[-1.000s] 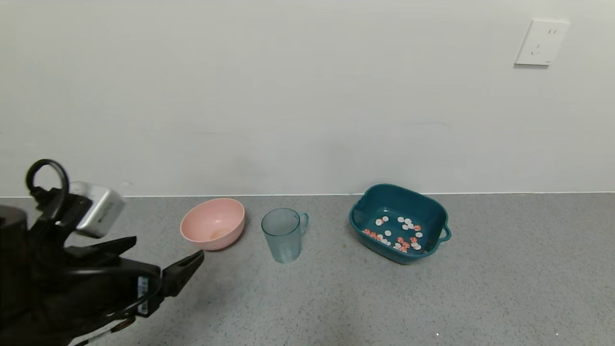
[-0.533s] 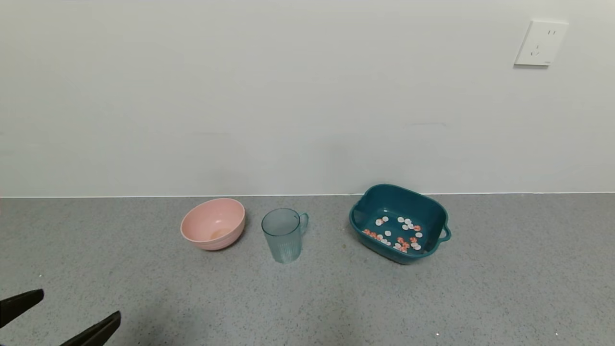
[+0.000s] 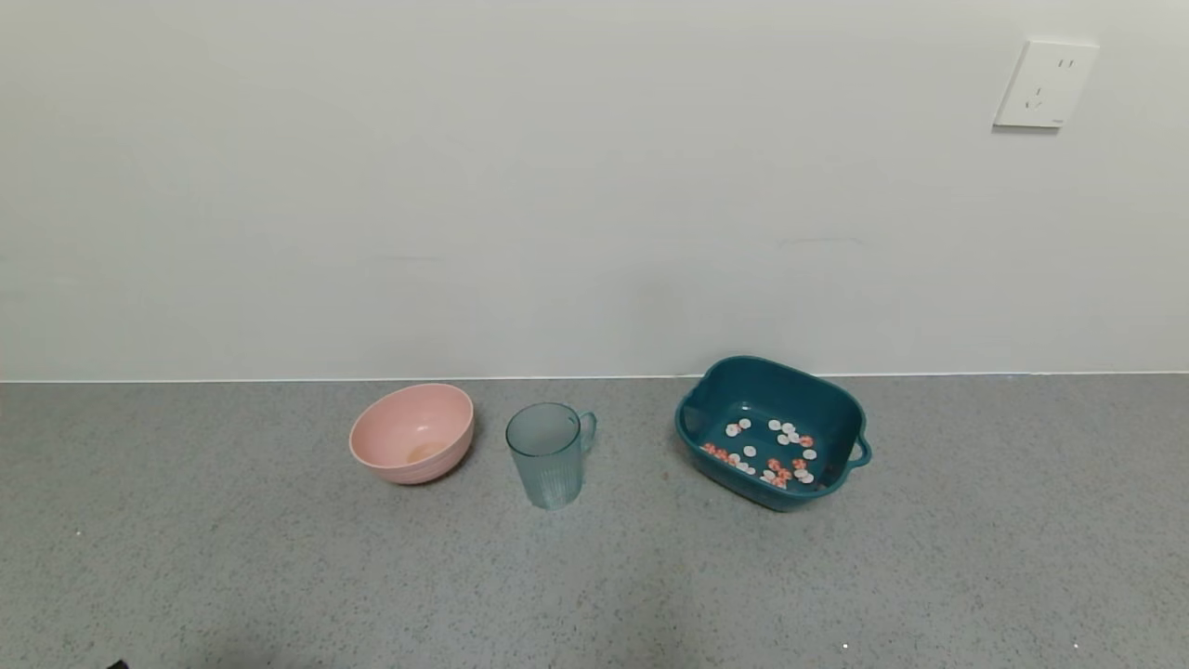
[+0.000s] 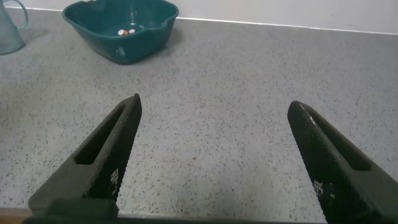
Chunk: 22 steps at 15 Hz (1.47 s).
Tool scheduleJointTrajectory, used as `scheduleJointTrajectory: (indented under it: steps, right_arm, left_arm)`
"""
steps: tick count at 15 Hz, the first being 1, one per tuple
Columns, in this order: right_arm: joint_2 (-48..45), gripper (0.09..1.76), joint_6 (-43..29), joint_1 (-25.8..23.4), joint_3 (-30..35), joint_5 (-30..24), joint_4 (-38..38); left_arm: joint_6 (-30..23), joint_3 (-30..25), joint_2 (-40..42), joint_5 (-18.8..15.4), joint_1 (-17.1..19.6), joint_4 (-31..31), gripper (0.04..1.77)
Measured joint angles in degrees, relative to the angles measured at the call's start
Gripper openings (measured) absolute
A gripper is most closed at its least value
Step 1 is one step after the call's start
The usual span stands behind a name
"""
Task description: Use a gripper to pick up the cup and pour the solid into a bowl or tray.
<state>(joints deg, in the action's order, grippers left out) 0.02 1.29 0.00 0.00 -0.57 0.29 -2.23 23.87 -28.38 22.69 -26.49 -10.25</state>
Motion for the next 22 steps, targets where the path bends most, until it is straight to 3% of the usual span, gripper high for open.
scheduleJointTrajectory:
  steps: [3, 5, 7, 9, 13, 16, 17, 22]
  right_arm:
    - [0.0, 1.71, 0.0, 0.0, 0.0, 0.0, 0.0]
    - [0.0, 1.71, 0.0, 0.0, 0.0, 0.0, 0.0]
    - [0.0, 1.71, 0.0, 0.0, 0.0, 0.0, 0.0]
    - [0.0, 1.71, 0.0, 0.0, 0.0, 0.0, 0.0]
    - [0.0, 1.71, 0.0, 0.0, 0.0, 0.0, 0.0]
    - [0.0, 1.71, 0.0, 0.0, 0.0, 0.0, 0.0]
    - [0.0, 1.71, 0.0, 0.0, 0.0, 0.0, 0.0]
    - [0.0, 1.71, 0.0, 0.0, 0.0, 0.0, 0.0]
  left_arm:
    - [1.9, -3.0, 3.7, -3.0, 8.4, 0.2, 1.72]
    - [2.7, -5.0, 6.9, -8.9, 15.7, 0.5, 1.72]
    - [2.9, -7.1, 10.6, -12.7, 21.9, 0.6, 1.72]
    - [3.0, -8.8, 14.7, -14.8, 25.2, 0.7, 1.72]
    - [5.2, -13.2, 23.7, -17.5, 26.6, 1.4, 1.72]
    - [6.6, -20.5, 27.2, -18.9, 26.6, 14.6, 1.72]
    - [6.7, -21.9, 27.6, -19.6, 26.6, 16.2, 1.72]
    - [8.2, -23.7, 28.4, -23.8, 26.6, 11.9, 1.72]
